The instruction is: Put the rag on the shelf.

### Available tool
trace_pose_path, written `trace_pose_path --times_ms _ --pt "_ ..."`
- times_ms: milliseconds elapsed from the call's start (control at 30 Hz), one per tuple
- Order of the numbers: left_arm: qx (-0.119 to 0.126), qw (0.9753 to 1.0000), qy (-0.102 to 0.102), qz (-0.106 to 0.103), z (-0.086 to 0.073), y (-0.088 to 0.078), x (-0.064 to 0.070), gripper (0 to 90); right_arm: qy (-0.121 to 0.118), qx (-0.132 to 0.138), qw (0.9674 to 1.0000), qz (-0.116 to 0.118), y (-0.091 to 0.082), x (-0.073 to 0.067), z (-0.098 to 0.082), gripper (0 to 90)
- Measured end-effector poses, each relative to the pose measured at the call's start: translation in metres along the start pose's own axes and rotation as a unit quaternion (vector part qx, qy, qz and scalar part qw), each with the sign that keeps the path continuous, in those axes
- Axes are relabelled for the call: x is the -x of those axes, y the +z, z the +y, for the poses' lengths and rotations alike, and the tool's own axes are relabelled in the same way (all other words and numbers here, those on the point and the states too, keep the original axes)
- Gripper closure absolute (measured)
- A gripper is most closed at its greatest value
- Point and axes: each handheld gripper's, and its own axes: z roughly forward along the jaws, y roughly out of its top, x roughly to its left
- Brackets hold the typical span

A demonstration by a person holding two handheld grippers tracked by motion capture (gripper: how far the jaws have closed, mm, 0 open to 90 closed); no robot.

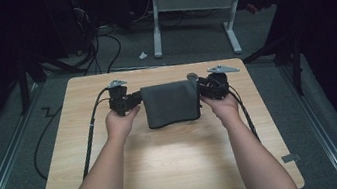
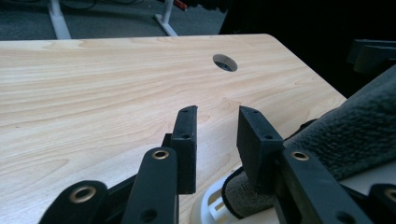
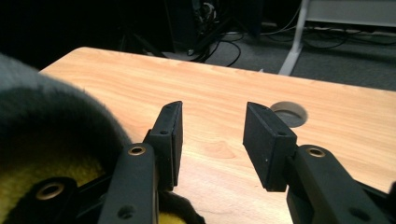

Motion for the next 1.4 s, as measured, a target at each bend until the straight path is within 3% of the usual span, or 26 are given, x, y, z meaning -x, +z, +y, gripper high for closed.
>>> trace_pose_path --times_ms 500,633,833,1000,1100,1200,1400 --pt "0.017 0.9991 0.022 0.031 0.001 -0.023 -0.005 64.7 -0.02 0.007 0.9995 -0.022 -0.016 0.004 0.003 56.5" --pt "0.009 0.9977 0.045 0.049 -0.006 -0.033 -0.006 63.3 -0.033 0.007 0.9989 -0.033 -0.024 0.003 -0.003 56.7" --pt "0.02 0.9961 0.063 0.059 -0.017 -0.047 -0.003 57.5 -0.047 0.006 0.9983 -0.035 -0.035 0.002 -0.016 55.3" --pt "0.02 0.9941 0.077 0.074 -0.035 -0.063 0.003 52.0 -0.065 -0.003 0.997 -0.041 -0.055 -0.008 -0.034 51.1" --pt "0.027 0.9924 0.089 0.08 -0.054 -0.08 0.011 51.4 -0.079 0.009 0.9957 -0.047 -0.066 -0.014 -0.048 50.2" --pt "0.024 0.9929 0.09 0.074 -0.07 -0.091 0.016 51.1 -0.1 0.006 0.9936 -0.052 -0.077 -0.022 -0.061 48.4" --pt "0.015 0.9939 0.092 0.06 -0.108 -0.116 0.029 50.1 -0.099 0.006 0.9935 -0.057 -0.099 -0.033 -0.092 48.9"
